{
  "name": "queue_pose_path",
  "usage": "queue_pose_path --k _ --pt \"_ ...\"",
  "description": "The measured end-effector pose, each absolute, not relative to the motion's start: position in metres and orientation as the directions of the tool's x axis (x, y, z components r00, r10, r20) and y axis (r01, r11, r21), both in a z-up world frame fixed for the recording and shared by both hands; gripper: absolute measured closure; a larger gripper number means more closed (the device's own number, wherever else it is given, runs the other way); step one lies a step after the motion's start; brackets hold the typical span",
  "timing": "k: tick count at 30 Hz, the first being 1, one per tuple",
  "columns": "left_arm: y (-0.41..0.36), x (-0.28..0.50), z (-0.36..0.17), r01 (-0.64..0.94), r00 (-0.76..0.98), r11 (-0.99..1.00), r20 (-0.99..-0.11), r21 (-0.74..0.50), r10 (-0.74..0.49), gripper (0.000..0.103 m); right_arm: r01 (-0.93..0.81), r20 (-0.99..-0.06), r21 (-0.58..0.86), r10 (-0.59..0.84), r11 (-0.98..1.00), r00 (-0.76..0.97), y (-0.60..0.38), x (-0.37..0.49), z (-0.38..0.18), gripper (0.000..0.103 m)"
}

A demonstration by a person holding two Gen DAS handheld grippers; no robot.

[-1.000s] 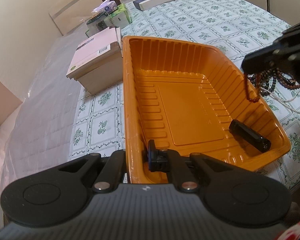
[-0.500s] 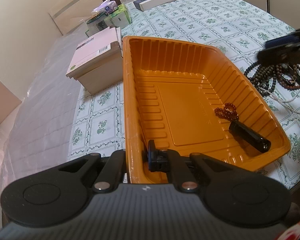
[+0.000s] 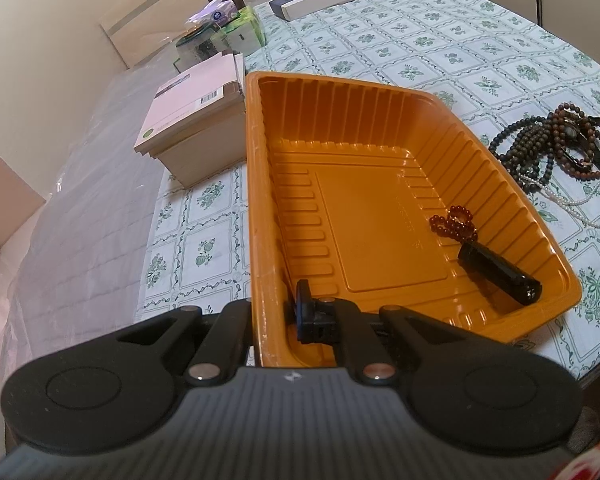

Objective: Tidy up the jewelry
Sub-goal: 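Pick up the small white earring with the right tool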

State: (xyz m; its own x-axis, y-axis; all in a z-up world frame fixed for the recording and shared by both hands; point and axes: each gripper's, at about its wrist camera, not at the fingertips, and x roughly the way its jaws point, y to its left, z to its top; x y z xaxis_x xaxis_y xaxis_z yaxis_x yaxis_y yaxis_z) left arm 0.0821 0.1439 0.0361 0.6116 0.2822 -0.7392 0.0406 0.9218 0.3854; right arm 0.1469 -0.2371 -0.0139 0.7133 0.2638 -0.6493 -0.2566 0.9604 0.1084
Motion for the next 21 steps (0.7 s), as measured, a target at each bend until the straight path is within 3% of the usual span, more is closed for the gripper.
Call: queue_pose_path --k 9,21 --pt "0.141 0.084 0.036 0.031 0.6 0.923 -0.746 0.384 0.29 0.099 -0.262 -0.663 0.045 0.225 0.964 0.714 -0.247 0.177 -0.037 0.056" --pt "0.14 0.085 0.037 0.033 0.597 0.921 -0.747 0.388 0.293 0.099 -0.302 -0.677 -0.044 0.194 0.952 0.71 -0.232 0.202 -0.054 0.085"
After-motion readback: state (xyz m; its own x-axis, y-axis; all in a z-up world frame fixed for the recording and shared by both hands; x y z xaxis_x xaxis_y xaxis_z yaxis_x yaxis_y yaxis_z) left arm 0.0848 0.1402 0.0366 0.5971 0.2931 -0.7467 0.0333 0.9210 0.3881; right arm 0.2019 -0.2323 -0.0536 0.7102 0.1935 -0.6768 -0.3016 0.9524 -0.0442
